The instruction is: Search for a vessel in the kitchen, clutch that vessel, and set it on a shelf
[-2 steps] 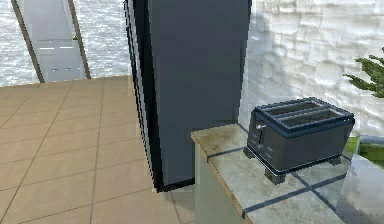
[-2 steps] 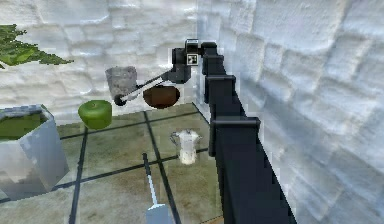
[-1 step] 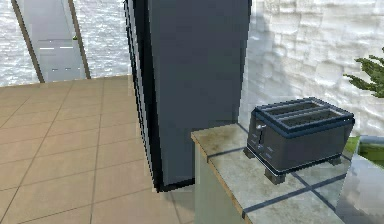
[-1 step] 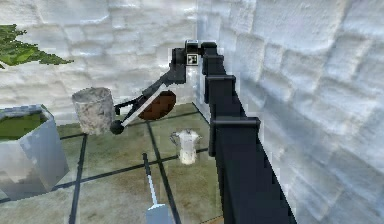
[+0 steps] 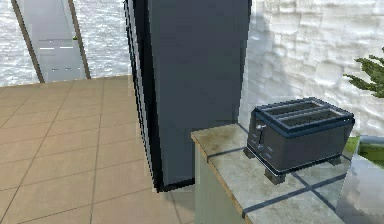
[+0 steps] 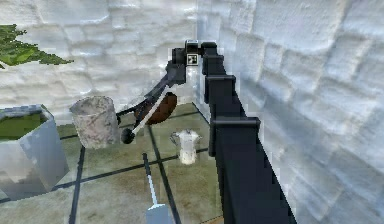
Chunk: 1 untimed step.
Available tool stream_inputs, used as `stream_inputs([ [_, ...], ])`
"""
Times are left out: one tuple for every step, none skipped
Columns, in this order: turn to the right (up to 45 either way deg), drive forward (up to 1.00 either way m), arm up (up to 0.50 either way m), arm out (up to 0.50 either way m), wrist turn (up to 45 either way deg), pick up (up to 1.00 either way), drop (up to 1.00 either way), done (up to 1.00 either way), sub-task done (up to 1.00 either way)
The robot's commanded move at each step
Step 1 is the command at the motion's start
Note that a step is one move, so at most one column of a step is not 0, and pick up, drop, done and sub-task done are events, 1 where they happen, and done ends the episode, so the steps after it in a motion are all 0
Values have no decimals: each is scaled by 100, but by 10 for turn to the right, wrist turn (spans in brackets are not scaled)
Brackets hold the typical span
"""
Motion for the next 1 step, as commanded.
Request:
stream_inputs([
  [0, 0, 0, -46, 0, 0, 0, 0, 0],
])
